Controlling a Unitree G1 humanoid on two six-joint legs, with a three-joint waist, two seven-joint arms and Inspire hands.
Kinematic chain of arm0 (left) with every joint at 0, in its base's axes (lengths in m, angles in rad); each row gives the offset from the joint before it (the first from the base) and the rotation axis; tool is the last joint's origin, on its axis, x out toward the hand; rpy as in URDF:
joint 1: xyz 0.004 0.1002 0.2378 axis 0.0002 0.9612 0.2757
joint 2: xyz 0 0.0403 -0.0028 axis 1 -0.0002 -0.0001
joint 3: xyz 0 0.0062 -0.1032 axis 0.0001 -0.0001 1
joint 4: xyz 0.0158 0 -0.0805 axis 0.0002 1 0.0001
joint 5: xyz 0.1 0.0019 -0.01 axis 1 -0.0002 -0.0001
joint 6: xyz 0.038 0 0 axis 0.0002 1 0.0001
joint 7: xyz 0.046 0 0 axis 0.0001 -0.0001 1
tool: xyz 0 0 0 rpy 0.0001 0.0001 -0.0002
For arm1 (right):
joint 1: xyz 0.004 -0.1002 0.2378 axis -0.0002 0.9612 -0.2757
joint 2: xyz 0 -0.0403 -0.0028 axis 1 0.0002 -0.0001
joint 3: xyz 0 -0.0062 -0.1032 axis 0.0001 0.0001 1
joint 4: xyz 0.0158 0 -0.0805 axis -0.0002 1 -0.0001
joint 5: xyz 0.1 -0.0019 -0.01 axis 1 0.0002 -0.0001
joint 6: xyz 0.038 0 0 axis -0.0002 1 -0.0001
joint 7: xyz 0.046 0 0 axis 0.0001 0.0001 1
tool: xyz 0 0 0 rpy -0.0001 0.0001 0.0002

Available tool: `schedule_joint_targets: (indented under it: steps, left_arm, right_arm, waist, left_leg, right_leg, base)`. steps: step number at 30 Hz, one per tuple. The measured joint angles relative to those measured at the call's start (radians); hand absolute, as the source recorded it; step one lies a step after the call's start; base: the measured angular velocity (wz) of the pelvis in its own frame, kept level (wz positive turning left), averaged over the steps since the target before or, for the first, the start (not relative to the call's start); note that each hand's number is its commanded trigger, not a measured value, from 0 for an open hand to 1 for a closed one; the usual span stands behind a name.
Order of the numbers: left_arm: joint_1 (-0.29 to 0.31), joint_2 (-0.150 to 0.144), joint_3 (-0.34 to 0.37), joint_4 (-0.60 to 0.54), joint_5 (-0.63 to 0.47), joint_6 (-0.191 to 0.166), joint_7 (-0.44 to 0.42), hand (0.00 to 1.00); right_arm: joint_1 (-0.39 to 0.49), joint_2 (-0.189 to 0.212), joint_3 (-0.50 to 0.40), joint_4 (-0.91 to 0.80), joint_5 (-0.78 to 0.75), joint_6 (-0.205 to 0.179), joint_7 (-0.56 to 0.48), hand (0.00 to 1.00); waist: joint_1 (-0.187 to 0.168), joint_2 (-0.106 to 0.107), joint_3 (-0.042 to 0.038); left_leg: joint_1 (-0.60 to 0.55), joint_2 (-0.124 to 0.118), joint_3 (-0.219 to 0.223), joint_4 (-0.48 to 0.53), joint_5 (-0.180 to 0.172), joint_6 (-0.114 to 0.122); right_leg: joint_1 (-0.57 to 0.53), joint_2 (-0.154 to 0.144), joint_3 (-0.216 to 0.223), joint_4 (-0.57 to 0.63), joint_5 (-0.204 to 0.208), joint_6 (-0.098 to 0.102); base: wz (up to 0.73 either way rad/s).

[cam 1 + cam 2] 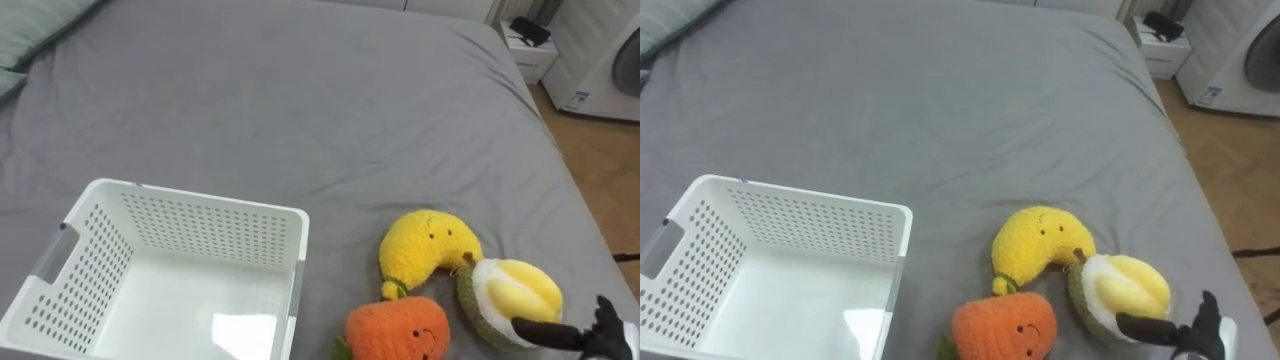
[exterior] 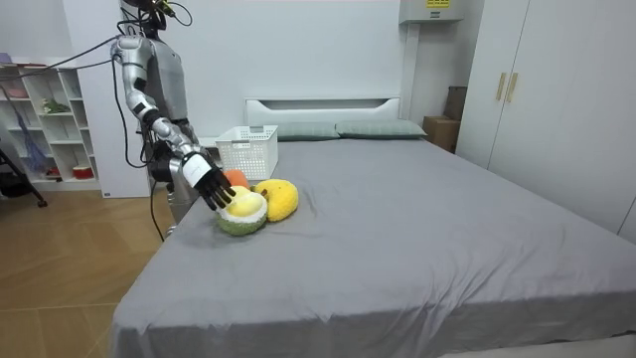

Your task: Collect toys from the bed

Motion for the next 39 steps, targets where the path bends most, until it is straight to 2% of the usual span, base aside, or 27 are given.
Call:
schedule_joint_targets:
  steps: [4,7,10,22,24,29,33,34,35,36,39]
  left_arm:
    - [0.004,0.000,-0.039,0.003,-0.001,0.005,-0.005,0.00]
    - [0.010,0.001,-0.057,0.007,-0.002,0.019,-0.005,0.00]
    - [0.013,0.001,-0.071,0.014,-0.002,0.020,-0.005,0.00]
    - [0.026,-0.002,-0.108,0.007,-0.002,0.025,-0.005,0.00]
    - [0.026,-0.002,-0.108,0.002,0.000,0.032,-0.006,0.00]
    - [0.025,-0.002,-0.106,-0.018,0.001,0.047,-0.007,0.00]
    - [0.015,0.001,-0.105,-0.018,0.001,0.048,-0.018,0.00]
    - [0.015,0.001,-0.105,-0.018,0.002,0.049,-0.021,0.00]
    - [0.014,0.002,-0.105,-0.017,0.008,0.051,-0.022,0.00]
    - [0.014,0.003,-0.105,-0.017,0.013,0.053,-0.024,0.00]
    - [0.014,0.005,-0.105,-0.017,0.019,0.061,-0.028,0.00]
  right_arm:
    - [-0.023,0.000,0.045,0.001,-0.033,0.000,0.012,0.00]
    - [-0.037,0.000,0.063,0.002,-0.045,0.000,0.012,0.00]
    - [-0.040,0.000,0.080,0.002,-0.057,0.000,0.012,0.00]
    - [-0.038,0.000,0.120,-0.004,-0.061,0.000,0.012,0.00]
    - [-0.031,0.000,0.119,-0.004,-0.101,0.000,0.015,0.00]
    - [0.013,0.000,0.118,0.021,-0.326,0.000,0.035,0.00]
    - [0.015,-0.002,0.118,0.095,-0.402,0.001,0.043,0.00]
    - [0.017,-0.004,0.118,0.101,-0.416,0.002,0.050,0.34]
    - [0.018,-0.007,0.118,0.111,-0.427,0.002,0.056,0.79]
    - [0.018,-0.008,0.118,0.119,-0.432,0.002,0.057,0.99]
    - [0.015,-0.012,0.117,0.165,-0.450,0.003,0.050,1.00]
  waist:
    - [0.007,0.013,-0.0038]
    - [0.007,0.025,-0.0101]
    - [0.006,0.029,-0.0098]
    - [0.003,0.024,-0.0081]
    - [-0.001,0.024,-0.0075]
    - [0.001,0.025,-0.0076]
    - [0.002,0.023,-0.0075]
    - [0.001,0.021,-0.0071]
    - [0.001,0.019,-0.0065]
    - [0.002,0.016,-0.0063]
    - [0.005,0.010,-0.0066]
  left_leg:
    - [-0.009,-0.001,-0.014,0.015,-0.001,0.001]
    - [-0.010,-0.001,-0.022,0.014,-0.001,0.001]
    - [-0.010,0.000,-0.027,0.015,0.000,0.000]
    - [-0.006,-0.002,-0.029,0.016,0.002,-0.002]
    - [-0.007,-0.003,-0.036,0.016,0.002,-0.001]
    - [-0.008,-0.005,-0.052,0.019,0.002,-0.001]
    - [-0.007,-0.006,-0.060,0.024,0.002,-0.002]
    - [-0.007,-0.006,-0.062,0.025,0.002,-0.002]
    - [-0.007,-0.006,-0.063,0.025,0.002,-0.002]
    - [-0.007,-0.006,-0.064,0.026,0.002,-0.002]
    - [-0.009,-0.007,-0.067,0.029,0.002,-0.002]
  right_leg:
    - [0.000,-0.004,-0.026,0.001,0.001,0.001]
    - [-0.003,-0.006,-0.032,0.003,0.001,0.001]
    - [0.005,-0.008,-0.036,0.003,0.001,0.001]
    - [0.017,-0.005,-0.042,0.000,0.001,0.001]
    - [0.019,-0.006,-0.050,0.000,0.001,0.001]
    - [0.029,-0.006,-0.060,-0.011,0.000,0.001]
    - [0.038,-0.006,-0.071,-0.014,0.000,0.001]
    - [0.039,-0.006,-0.074,-0.014,0.000,0.001]
    - [0.040,-0.007,-0.075,-0.015,0.000,0.001]
    - [0.042,-0.007,-0.076,-0.016,0.000,0.001]
    - [0.037,-0.009,-0.077,-0.018,0.000,0.001]
  base:
    - [0.13]
    - [0.06]
    - [0.04]
    - [0.01]
    - [0.08]
    - [0.08]
    - [0.08]
    - [0.07]
    - [0.05]
    - [0.04]
    - [0.01]
